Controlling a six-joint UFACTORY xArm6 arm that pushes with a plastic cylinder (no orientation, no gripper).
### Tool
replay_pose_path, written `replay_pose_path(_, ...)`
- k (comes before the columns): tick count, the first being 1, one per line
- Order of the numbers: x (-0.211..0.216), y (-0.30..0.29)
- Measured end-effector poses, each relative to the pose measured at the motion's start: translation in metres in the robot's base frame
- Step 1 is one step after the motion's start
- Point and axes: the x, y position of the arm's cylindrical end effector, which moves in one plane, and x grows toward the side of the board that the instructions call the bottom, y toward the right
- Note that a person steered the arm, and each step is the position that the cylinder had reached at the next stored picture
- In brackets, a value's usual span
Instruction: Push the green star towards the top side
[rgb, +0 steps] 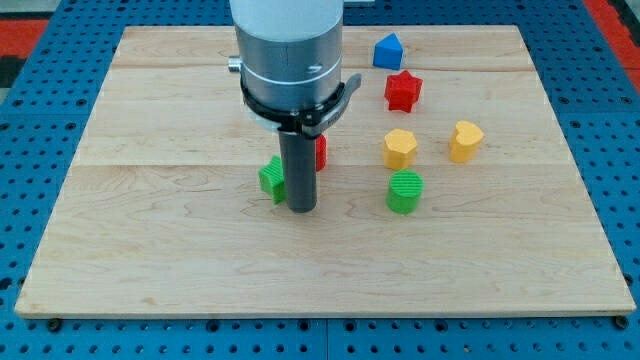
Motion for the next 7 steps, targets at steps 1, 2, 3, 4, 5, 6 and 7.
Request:
replay_pose_path(1, -0.024, -0.001)
replay_pose_path(2, -0.024, -0.048)
replay_pose_path(3, -0.03, -0.107)
replay_pose_path(4, -0.032, -0.16)
replay_pose_path(5, -0.044, -0.225)
replay_pose_path(6, -0.095, -0.27)
replay_pose_path(7, -0.127, -0.224)
